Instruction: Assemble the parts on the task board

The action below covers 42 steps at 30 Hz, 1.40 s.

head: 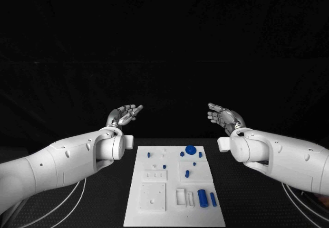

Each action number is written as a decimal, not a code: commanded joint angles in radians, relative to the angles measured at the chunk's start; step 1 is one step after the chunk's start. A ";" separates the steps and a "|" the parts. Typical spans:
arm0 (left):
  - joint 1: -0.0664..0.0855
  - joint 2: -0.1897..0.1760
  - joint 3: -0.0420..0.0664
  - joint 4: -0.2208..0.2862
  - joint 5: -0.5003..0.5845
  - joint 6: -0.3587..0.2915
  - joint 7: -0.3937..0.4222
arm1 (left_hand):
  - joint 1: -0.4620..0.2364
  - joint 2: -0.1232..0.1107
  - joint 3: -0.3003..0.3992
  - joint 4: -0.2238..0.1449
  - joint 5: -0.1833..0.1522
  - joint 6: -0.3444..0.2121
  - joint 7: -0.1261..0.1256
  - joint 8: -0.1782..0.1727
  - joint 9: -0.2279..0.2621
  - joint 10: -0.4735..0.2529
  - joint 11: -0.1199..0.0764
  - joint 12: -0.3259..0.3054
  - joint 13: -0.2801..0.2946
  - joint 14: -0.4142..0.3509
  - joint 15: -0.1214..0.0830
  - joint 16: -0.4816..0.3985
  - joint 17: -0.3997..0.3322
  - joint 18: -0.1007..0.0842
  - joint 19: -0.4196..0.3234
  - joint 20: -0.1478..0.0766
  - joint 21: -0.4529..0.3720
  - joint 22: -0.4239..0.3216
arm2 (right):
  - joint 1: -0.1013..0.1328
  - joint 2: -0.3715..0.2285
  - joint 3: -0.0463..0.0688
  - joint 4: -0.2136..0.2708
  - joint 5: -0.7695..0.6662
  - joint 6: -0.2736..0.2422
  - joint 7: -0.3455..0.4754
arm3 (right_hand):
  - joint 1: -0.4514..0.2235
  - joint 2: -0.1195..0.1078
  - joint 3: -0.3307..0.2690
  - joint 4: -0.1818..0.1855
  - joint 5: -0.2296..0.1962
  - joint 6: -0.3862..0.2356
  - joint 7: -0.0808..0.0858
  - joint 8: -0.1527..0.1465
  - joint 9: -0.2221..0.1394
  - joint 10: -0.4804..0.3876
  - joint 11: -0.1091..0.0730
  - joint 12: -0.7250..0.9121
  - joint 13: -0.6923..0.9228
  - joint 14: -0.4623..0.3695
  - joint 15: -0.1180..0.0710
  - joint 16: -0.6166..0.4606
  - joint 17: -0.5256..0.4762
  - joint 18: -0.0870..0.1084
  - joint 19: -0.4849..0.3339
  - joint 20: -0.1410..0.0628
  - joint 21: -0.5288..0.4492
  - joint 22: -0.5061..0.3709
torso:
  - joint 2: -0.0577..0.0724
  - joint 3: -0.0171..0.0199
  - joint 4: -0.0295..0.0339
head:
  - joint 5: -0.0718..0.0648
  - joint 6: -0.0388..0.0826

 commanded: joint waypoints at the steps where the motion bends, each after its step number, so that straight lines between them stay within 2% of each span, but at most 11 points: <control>1: 0.032 0.031 -0.015 -0.078 0.019 0.152 -0.090 | 0.044 -0.005 0.019 0.005 0.007 0.022 0.003 0.014 0.017 0.026 0.005 0.006 0.003 0.022 0.003 0.014 0.017 -0.016 0.017 0.003 0.008 0.046 | 0.032 0.012 -0.014 -0.064 -0.008 0.240 -0.152 | 0.087 -0.015 0.039 -0.052 0.009 0.045 0.058 0.035 0.028 0.066 0.020 0.014 0.007 0.043 0.021 0.030 0.023 0.011 0.039 0.012 0.025 0.128 | 0.000 0.0000 -0.0001 | 0.000 0.000; 7: 0.066 0.061 -0.034 -0.157 0.025 0.201 -0.122 | 0.053 0.001 0.012 0.010 0.007 0.022 0.007 0.016 0.019 0.029 0.009 0.007 0.004 0.029 0.003 0.021 0.021 -0.016 0.017 0.002 0.013 0.046 | 0.068 0.024 -0.034 -0.132 -0.009 0.331 -0.214 | 0.160 -0.020 0.034 -0.090 0.035 0.088 0.069 0.058 0.028 0.123 0.031 0.024 0.009 0.098 0.035 0.059 0.032 0.027 0.099 0.007 0.047 0.261 | 0.000 0.0000 -0.0001 | 0.000 0.000; 11: 0.070 0.065 -0.037 -0.167 0.026 0.208 -0.127 | 0.072 0.022 -0.010 0.009 0.008 0.033 0.025 0.024 0.023 0.050 0.023 0.014 0.007 0.057 0.005 0.039 0.029 -0.016 0.038 -0.010 0.029 0.045 | 0.076 0.027 -0.038 -0.146 -0.009 0.350 -0.227 | 0.248 -0.045 0.065 -0.104 0.066 0.178 0.079 0.092 0.029 0.226 0.043 0.054 0.017 0.207 0.049 0.102 0.043 0.069 0.204 -0.003 0.064 0.272 | 0.000 0.0000 -0.0001 | 0.000 0.000; 12: 0.070 0.048 -0.038 -0.149 0.023 0.252 -0.133 | 0.077 0.027 -0.014 0.007 0.009 0.037 0.029 0.026 0.024 0.057 0.027 0.016 0.008 0.063 0.006 0.043 0.030 -0.016 0.043 -0.013 0.032 0.044 | 0.076 0.062 -0.038 -0.230 -0.447 0.266 -0.196 | 0.259 -0.049 0.068 -0.103 0.065 0.192 0.079 0.094 0.026 0.243 0.041 0.057 0.017 0.224 0.044 0.106 0.042 0.076 0.223 -0.004 0.063 0.267 | -0.001 -0.0032 0.0004 | -0.001 0.002; 15: 0.070 0.038 -0.038 -0.142 0.006 0.255 -0.134 | 0.095 0.045 -0.035 -0.004 0.012 0.072 0.051 0.043 0.028 0.114 0.049 0.040 0.018 0.108 0.013 0.067 0.037 -0.013 0.078 -0.029 0.049 0.043 | 0.076 0.074 -0.038 -0.246 -0.538 0.255 -0.197 | 0.283 -0.055 0.074 -0.105 0.063 0.227 0.074 0.102 0.022 0.282 0.035 0.063 0.016 0.264 0.030 0.117 0.043 0.094 0.265 -0.006 0.061 0.258 | 0.000 -0.0030 -0.0002 | -0.001 0.006; 19: 0.070 0.024 -0.038 -0.128 -0.016 0.267 -0.134 | 0.149 0.080 -0.058 -0.051 0.040 0.185 0.071 0.088 0.035 0.260 0.061 0.100 0.040 0.269 0.005 0.146 0.064 0.015 0.213 -0.073 0.109 0.041 | 0.076 0.083 -0.038 -0.258 -0.683 0.234 -0.201 | 0.330 -0.070 0.101 -0.105 0.035 0.303 0.063 0.120 0.015 0.363 0.007 0.080 0.020 0.355 -0.007 0.148 0.057 0.128 0.356 -0.010 0.066 0.243 | 0.003 -0.0020 0.0010 | -0.001 0.008; 22: 0.071 0.013 -0.038 -0.111 -0.028 0.274 -0.132 | 0.176 0.103 -0.070 -0.091 0.081 0.259 0.064 0.107 0.032 0.352 0.048 0.132 0.050 0.351 -0.015 0.181 0.080 0.023 0.277 -0.095 0.136 0.041 | 0.076 0.088 -0.038 -0.260 -0.816 0.220 -0.202 | 0.357 -0.076 0.132 -0.105 0.033 0.372 0.052 0.138 0.014 0.438 -0.021 0.101 0.028 0.441 -0.047 0.181 0.078 0.159 0.445 -0.014 0.079 0.231 | 0.006 -0.0001 0.0016 | 0.000 0.008; 27: 0.072 -0.022 -0.038 -0.049 -0.050 0.292 -0.126 | 0.184 0.122 -0.079 -0.134 0.088 0.310 0.053 0.107 0.021 0.403 0.039 0.140 0.047 0.405 -0.032 0.198 0.094 0.026 0.325 -0.114 0.159 0.039 | 0.076 0.087 -0.037 -0.238 -1.002 0.223 -0.208 | 0.375 -0.081 0.152 -0.106 0.029 0.428 0.038 0.150 0.013 0.494 -0.043 0.112 0.035 0.534 -0.090 0.219 0.105 0.192 0.542 -0.018 0.101 0.222 | 0.018 0.0004 0.0036 | -0.002 0.010; 28: 0.073 -0.029 -0.038 -0.035 -0.051 0.295 -0.125 | 0.189 0.131 -0.076 -0.153 0.091 0.336 0.050 0.110 0.019 0.438 0.031 0.150 0.052 0.432 -0.041 0.209 0.103 0.029 0.346 -0.123 0.170 0.040 | 0.076 0.087 -0.037 -0.233 -1.037 0.225 -0.210 | 0.395 -0.081 0.164 -0.109 0.028 0.465 0.024 0.164 0.017 0.531 -0.060 0.124 0.041 0.614 -0.128 0.261 0.129 0.218 0.626 -0.026 0.137 0.228 | 0.022 0.0004 0.0046 | -0.003 0.011; 31: 0.074 -0.059 -0.037 0.031 -0.051 0.293 -0.119 | 0.175 0.140 -0.071 -0.195 0.092 0.354 0.048 0.095 0.006 0.454 0.029 0.134 0.047 0.444 -0.044 0.201 0.110 0.023 0.355 -0.129 0.174 0.037 | 0.076 0.088 -0.037 -0.214 -1.199 0.225 -0.216 | 0.415 -0.091 0.175 -0.110 0.020 0.512 0.008 0.158 0.011 0.581 -0.076 0.116 0.042 0.729 -0.179 0.300 0.180 0.247 0.757 -0.041 0.170 0.216 | 0.037 0.0004 0.0073 | -0.007 0.014; 42: 0.075 -0.102 -0.036 0.134 -0.051 0.297 -0.112 | 0.131 0.129 -0.060 -0.233 0.090 0.350 0.055 0.069 -0.010 0.449 0.036 0.103 0.036 0.447 -0.042 0.183 0.117 0.020 0.356 -0.129 0.173 0.035 | 0.073 0.119 -0.037 -0.180 -1.511 0.231 -0.245 | 0.444 -0.125 0.168 -0.111 0.014 0.540 0.002 0.128 -0.003 0.613 -0.091 0.075 0.032 0.837 -0.207 0.355 0.265 0.247 0.897 -0.096 0.218 0.223 | 0.087 -0.0029 0.0270 | -0.017 0.019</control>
